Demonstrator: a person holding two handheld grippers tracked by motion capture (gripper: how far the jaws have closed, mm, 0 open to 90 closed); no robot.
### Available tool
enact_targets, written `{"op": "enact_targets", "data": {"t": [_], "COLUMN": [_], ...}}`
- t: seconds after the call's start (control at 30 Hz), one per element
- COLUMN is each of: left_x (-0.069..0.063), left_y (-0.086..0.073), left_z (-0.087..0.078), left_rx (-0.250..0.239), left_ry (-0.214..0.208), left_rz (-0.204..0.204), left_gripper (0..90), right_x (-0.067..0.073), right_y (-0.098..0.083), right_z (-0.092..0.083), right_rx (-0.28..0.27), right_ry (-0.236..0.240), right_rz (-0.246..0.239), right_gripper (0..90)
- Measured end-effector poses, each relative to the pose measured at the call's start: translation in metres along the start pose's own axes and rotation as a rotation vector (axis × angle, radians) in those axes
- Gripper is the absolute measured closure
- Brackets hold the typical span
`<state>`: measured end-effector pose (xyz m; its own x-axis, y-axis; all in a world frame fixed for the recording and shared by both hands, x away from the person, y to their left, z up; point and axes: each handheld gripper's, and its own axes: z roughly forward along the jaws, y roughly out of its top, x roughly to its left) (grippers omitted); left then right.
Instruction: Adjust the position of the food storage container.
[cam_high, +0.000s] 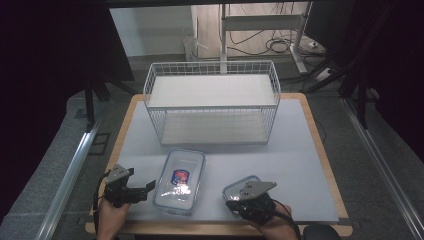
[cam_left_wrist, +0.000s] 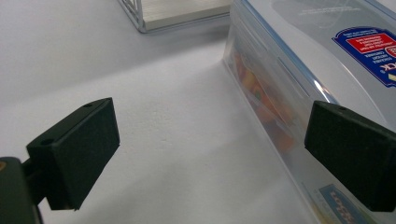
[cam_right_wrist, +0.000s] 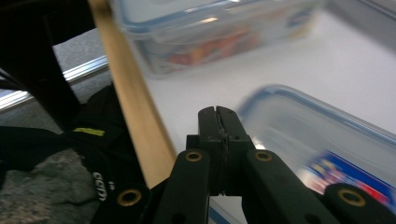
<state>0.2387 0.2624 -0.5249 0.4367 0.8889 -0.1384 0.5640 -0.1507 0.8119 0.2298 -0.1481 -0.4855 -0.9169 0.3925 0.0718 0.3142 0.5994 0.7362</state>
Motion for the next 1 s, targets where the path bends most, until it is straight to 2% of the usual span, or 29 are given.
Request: {"op": "enact_targets", "data": {"t": [0.03,0.17,0.33,0.4,0.53,0.57,0.63,0.67,0.73,0.8,0.9,0.93,0.97,1.0], "left_x": [0.0,0.0,0.0,-0.001,-0.001,-0.001,-0.001,-0.001,-0.001,-0.001,-0.001,0.0,0.0,0.0], "left_y": [0.0,0.0,0.0,0.0,0.0,0.0,0.0,-0.001,-0.001,0.0,0.0,0.0,0.0,-0.001], "left_z": [0.0,0.001,0.002,0.003,0.004,0.004,0.004,0.004,0.005,0.005,0.005,0.004,0.004,0.005], "left_rx": [0.0,0.006,0.007,0.01,0.015,0.017,0.019,0.019,0.019,0.019,0.019,0.02,0.02,0.021], "left_ry": [-0.001,-0.003,-0.004,-0.005,-0.003,-0.002,-0.004,-0.006,-0.006,-0.006,-0.006,-0.006,-0.006,-0.006], "left_rz": [0.0,0.001,0.0,0.0,0.003,0.003,-0.001,-0.004,-0.004,-0.004,-0.004,-0.006,-0.006,-0.007], "left_gripper": [3.2,3.3,3.3,3.4,3.7,3.6,3.7,3.7,3.7,3.7,3.7,3.7,3.7,3.7], "right_x": [0.005,0.011,0.012,0.01,0.006,0.002,-0.001,-0.008,-0.011,-0.022,-0.029,-0.037,-0.037,-0.044], "right_y": [0.002,0.003,0.004,0.004,0.002,0.001,0.0,-0.003,-0.003,-0.007,-0.009,-0.012,-0.012,-0.014], "right_z": [0.006,0.017,0.02,0.02,0.019,0.018,0.017,0.013,0.011,0.005,0.001,-0.004,-0.004,-0.008], "right_rx": [0.012,0.048,0.058,0.064,0.077,0.09,0.089,0.09,0.092,0.085,0.087,0.082,0.082,0.077], "right_ry": [0.015,0.016,-0.003,-0.033,-0.056,-0.083,-0.088,-0.115,-0.128,-0.151,-0.172,-0.186,-0.186,-0.207], "right_rz": [-0.009,-0.035,-0.033,-0.029,-0.017,-0.008,-0.002,0.017,0.022,0.053,0.064,0.082,0.082,0.101], "right_gripper": [89.7,89.7,89.8,89.8,89.8,89.8,89.9,89.9,89.8,89.8,89.8,89.9,89.9,89.8]}}
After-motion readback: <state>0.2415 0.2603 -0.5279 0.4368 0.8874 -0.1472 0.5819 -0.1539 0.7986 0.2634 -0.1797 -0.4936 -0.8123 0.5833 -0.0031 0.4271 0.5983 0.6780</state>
